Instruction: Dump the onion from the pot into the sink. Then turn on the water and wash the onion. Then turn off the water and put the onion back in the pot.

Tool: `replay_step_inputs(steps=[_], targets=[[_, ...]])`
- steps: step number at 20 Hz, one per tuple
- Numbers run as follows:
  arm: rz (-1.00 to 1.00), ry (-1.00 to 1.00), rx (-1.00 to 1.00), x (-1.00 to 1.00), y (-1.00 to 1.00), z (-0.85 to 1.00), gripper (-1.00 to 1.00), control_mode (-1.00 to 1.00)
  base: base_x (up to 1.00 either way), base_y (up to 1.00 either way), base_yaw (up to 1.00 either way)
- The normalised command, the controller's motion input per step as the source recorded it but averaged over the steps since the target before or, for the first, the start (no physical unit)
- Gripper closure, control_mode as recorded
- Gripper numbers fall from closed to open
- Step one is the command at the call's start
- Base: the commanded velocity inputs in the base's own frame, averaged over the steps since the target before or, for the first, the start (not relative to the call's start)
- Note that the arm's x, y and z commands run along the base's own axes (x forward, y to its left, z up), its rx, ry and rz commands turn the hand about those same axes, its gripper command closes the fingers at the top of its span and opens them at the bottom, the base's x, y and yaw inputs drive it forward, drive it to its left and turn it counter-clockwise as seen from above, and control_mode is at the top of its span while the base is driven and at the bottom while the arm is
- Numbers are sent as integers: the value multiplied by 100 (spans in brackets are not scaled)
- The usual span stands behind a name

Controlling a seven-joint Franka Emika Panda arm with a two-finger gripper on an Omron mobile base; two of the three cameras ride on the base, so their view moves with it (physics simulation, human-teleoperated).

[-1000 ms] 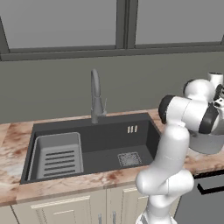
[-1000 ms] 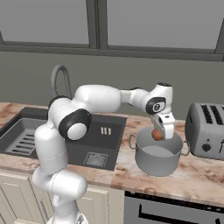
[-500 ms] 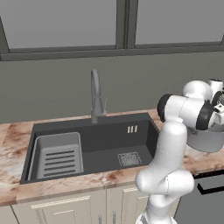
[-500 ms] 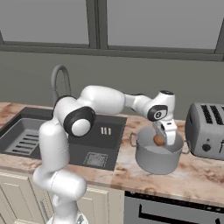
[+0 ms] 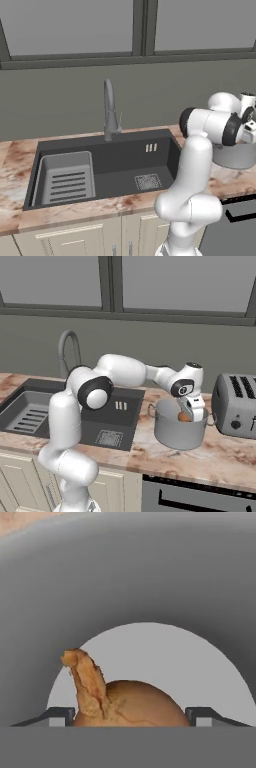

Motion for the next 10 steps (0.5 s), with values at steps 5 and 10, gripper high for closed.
replay_step_inputs(steps=[5,10], targets=[[0,0,0,-51,0,-14,-100,-100,0,0,0],[0,0,0,-42,0,0,-100,-100,0,0,0]])
